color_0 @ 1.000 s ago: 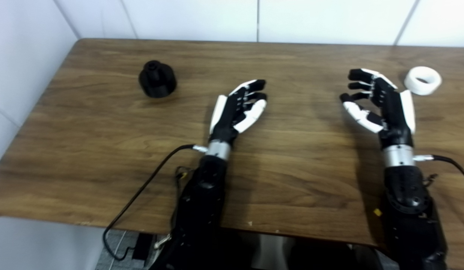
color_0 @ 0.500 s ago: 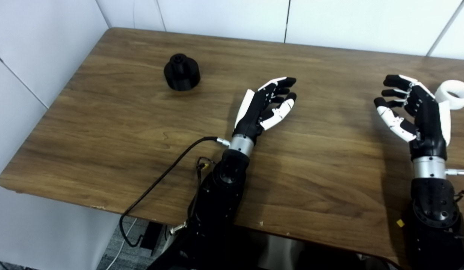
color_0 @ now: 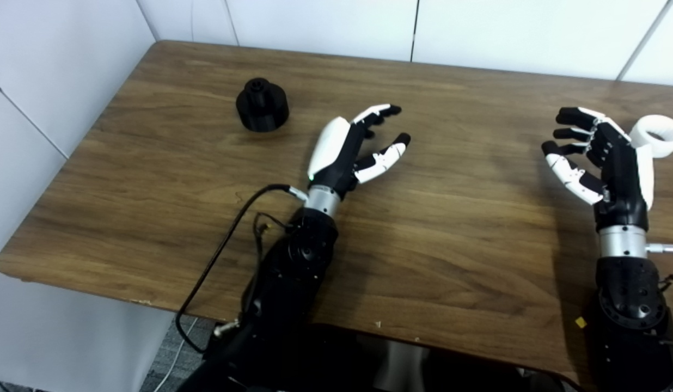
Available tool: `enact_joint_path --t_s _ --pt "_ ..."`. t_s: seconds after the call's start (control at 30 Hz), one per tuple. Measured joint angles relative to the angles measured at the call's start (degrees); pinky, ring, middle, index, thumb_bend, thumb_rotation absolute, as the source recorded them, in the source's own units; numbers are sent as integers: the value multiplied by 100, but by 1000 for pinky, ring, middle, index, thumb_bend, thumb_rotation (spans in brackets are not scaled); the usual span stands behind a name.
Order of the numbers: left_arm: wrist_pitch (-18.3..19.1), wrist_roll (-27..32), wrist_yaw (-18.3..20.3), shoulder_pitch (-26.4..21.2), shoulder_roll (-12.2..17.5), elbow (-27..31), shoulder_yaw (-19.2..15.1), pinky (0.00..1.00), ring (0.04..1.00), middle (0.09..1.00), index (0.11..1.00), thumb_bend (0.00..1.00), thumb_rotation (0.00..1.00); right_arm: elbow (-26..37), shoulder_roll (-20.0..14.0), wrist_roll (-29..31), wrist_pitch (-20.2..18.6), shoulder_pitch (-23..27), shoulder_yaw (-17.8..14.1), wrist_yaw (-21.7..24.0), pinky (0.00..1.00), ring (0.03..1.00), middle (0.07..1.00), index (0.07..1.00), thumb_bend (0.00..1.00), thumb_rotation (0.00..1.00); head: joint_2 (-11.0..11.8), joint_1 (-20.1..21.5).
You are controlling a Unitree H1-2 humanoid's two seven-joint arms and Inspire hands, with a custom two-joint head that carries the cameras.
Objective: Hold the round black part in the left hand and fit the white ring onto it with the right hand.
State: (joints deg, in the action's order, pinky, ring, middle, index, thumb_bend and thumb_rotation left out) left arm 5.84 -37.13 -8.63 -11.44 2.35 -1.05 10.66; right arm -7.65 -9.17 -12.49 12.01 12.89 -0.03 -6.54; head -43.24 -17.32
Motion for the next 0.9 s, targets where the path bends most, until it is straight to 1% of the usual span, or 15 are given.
enact_joint_path --t_s 0.07,0.13,0.2,0.3,0.33,0.43,0.5,0.6,0.67,0.83,0.9 --pt "110 -174 -31 -8 10 5 7 747 859 871 802 567 525 0 -2 -30 0 1 11 0 570 676 715 707 478 208 0 0" --pt "234 -360 -42 -9 38 4 22 766 862 868 806 598 505 -5 1 -30 0 6 14 -1 569 676 715 706 478 191 9 0" --pt "262 -503 -57 -30 71 6 21 802 879 878 821 616 510 -18 1 -30 0 14 14 -1 566 677 716 707 478 196 9 -9" --pt "336 -579 -56 -117 183 17 -12 822 900 890 843 639 514 -29 0 -30 1 18 13 -2 558 674 715 708 467 192 17 -9" --pt "383 -596 -56 -153 232 37 -46 829 905 893 848 649 512 -30 0 -30 1 18 12 -2 547 665 710 705 468 173 26 -9" --pt "474 -696 -56 -219 368 94 -100 890 936 918 879 658 506 -48 0 -17 28 27 7 -2 541 659 708 701 466 133 35 -17" --pt "506 -730 -54 -232 464 180 -131 906 943 925 884 672 498 -57 -1 12 30 31 0 -1 541 659 709 702 463 137 35 -26" --pt "566 -809 -45 -263 579 207 -154 921 962 944 897 683 517 -60 -7 16 30 32 3 0 546 661 707 702 467 164 35 -44" --pt "667 -908 -23 -307 702 209 -176 920 968 950 900 689 522 -60 -7 15 30 32 4 0 546 661 707 702 468 167 44 -35" --pt "704 -1064 -20 -458 1064 210 -286 968 996 972 912 718 537 -78 -25 46 31 38 4 7 539 659 707 700 468 162 53 -53" --pt "763 -1178 1 -510 1170 209 -315 959 997 977 912 731 547 -94 -34 76 31 43 4 24 543 663 708 700 476 181 53 -61"
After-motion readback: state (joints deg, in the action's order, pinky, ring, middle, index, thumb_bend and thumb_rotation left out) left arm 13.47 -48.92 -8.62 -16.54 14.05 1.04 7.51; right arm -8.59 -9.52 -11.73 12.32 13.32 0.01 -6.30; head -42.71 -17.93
